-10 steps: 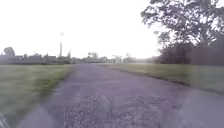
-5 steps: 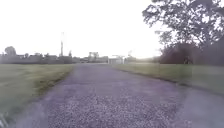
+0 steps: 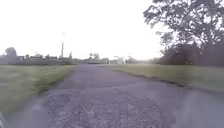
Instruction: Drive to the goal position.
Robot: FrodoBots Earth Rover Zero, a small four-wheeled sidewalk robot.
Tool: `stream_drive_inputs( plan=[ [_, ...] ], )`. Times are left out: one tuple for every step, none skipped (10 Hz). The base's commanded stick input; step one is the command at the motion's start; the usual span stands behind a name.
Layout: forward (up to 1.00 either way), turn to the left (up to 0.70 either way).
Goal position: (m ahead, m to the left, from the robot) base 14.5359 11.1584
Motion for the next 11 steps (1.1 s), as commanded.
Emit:
stream_drive_inputs(
  plan=[
    [0.7,0.0],
    [0.7,0.0],
    [0.7,0.0],
    [0.7,0.0],
    [0.7,0.0],
    [0.7,0.0],
    [0.7,0.0],
    [0.7,0.0],
    [0.7,0.0],
    [0.7,0.0],
    [0.7,0.0]
  ],
)
